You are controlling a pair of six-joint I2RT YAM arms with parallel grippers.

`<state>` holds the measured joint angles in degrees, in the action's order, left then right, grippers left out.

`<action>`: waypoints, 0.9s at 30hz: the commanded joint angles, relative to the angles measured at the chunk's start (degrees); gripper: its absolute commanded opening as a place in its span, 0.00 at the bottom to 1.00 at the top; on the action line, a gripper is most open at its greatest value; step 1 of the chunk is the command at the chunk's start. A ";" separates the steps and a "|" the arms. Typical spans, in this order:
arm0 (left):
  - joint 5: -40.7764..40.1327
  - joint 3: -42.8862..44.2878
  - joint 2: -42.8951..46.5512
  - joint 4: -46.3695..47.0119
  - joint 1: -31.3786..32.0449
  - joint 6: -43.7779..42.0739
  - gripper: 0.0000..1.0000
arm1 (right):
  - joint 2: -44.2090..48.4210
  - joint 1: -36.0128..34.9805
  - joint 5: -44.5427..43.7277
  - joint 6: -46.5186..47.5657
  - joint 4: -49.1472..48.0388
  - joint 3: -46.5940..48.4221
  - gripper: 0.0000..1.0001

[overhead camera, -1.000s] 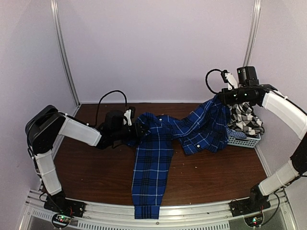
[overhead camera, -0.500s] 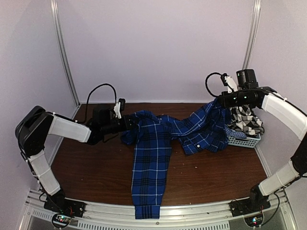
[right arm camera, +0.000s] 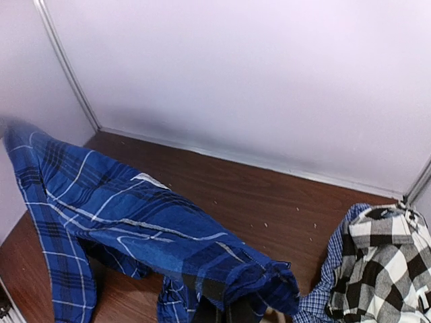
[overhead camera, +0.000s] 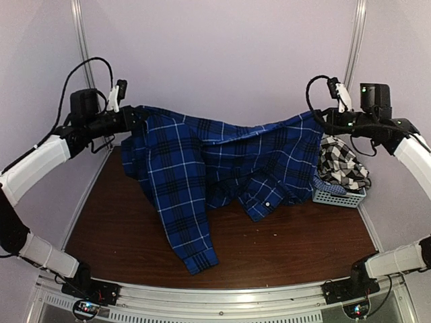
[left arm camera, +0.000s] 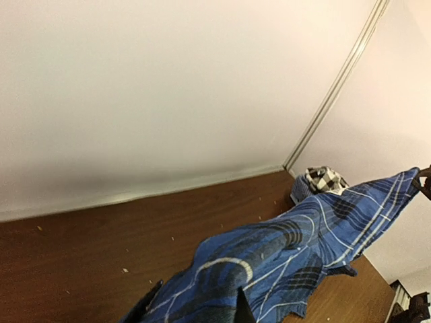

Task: Fold and stack the long sleeve shirts
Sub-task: Pick up the crumpled shirt from the center of the board, then flatten out the crumpled shirt at the center of the board.

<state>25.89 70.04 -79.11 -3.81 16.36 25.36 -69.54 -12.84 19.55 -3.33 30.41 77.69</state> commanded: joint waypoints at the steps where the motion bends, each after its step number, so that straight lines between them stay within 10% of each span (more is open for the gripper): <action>1: 1.31 8.36 5.25 -10.25 -2.73 -5.55 0.00 | 4.39 -0.25 9.19 -2.28 -3.93 5.47 0.00; 27: 6.36 34.20 25.14 -28.60 -3.09 1.74 0.00 | 16.43 -0.34 29.43 -15.37 4.05 22.04 0.00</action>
<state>27.33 100.05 -56.64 -33.26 13.58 22.96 -57.78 -13.06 43.48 -13.91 36.71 96.47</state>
